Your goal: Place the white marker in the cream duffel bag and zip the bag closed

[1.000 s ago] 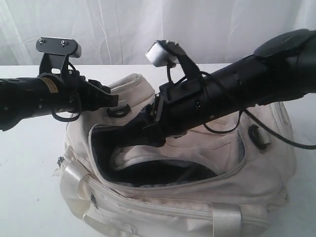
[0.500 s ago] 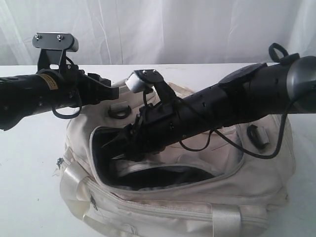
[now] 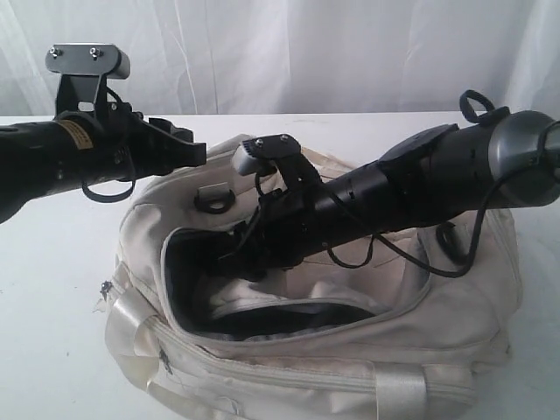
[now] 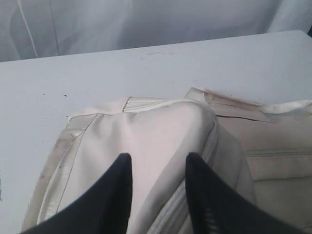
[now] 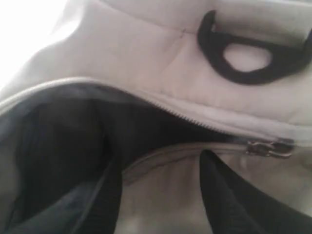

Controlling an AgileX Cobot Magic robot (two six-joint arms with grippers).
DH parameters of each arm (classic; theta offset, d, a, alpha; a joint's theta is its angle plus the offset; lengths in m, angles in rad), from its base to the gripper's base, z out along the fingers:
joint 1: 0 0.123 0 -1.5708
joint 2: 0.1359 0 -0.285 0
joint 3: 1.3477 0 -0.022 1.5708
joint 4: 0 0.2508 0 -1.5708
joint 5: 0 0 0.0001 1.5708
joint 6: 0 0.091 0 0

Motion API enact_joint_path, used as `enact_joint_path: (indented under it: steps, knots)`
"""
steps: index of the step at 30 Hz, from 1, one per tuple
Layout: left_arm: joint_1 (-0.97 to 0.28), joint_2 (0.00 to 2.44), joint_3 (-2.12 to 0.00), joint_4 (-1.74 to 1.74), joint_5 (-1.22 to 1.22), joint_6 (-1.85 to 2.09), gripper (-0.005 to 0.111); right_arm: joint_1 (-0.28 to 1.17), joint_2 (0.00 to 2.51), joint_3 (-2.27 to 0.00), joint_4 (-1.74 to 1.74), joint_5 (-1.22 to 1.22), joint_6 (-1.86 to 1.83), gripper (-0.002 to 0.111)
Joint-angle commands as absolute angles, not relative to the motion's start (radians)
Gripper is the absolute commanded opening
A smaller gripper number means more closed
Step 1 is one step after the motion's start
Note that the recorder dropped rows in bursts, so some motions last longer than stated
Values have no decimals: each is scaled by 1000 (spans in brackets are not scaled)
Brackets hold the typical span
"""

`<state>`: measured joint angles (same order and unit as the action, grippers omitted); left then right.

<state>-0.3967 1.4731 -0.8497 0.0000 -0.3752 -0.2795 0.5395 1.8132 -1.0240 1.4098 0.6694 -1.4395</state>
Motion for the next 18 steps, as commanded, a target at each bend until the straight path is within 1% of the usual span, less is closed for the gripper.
enact_joint_path:
  steps: [1,5,10,18]
  knots:
    - [-392,1456,-851,6,-366,-284,41,540,1836,-1026,1448,661,-1436,47]
    - [-392,1444,-851,26,-324,-284,41,540,1840,-1026,1440,615,-1436,47]
    - [-392,1393,-851,157,-203,-284,41,538,1816,-1026,1407,577,-1421,47]
    - [-392,1298,-851,226,-67,-284,41,538,1748,-1026,1118,540,-1224,47]
